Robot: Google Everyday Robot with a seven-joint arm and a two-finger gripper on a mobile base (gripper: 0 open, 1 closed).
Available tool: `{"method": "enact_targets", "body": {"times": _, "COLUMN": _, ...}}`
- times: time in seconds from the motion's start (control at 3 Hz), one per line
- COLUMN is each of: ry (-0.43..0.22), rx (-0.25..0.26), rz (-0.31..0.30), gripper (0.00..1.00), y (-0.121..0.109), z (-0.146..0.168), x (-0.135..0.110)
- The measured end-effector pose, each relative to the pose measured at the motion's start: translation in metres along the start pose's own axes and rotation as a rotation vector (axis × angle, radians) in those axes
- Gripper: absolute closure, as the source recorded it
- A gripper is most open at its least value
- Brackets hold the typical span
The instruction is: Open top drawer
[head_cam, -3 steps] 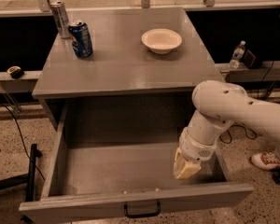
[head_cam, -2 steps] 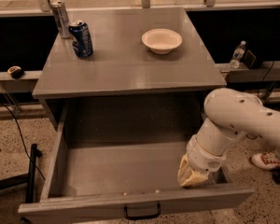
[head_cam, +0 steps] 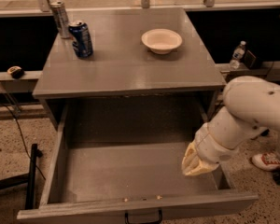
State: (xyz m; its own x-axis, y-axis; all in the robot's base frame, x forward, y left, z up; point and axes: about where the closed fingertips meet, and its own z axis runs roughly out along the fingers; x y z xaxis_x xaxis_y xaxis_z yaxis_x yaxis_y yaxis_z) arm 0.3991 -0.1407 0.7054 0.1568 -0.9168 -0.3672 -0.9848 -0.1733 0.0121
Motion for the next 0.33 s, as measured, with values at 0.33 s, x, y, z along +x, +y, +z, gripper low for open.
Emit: {"method": "enact_targets", "body": {"times": 0.33, "ry": -0.008, "rx": 0.162, "rz": -0.082, "gripper": 1.00, "y": -0.0166, "z": -0.0531, "x": -0.0232}}
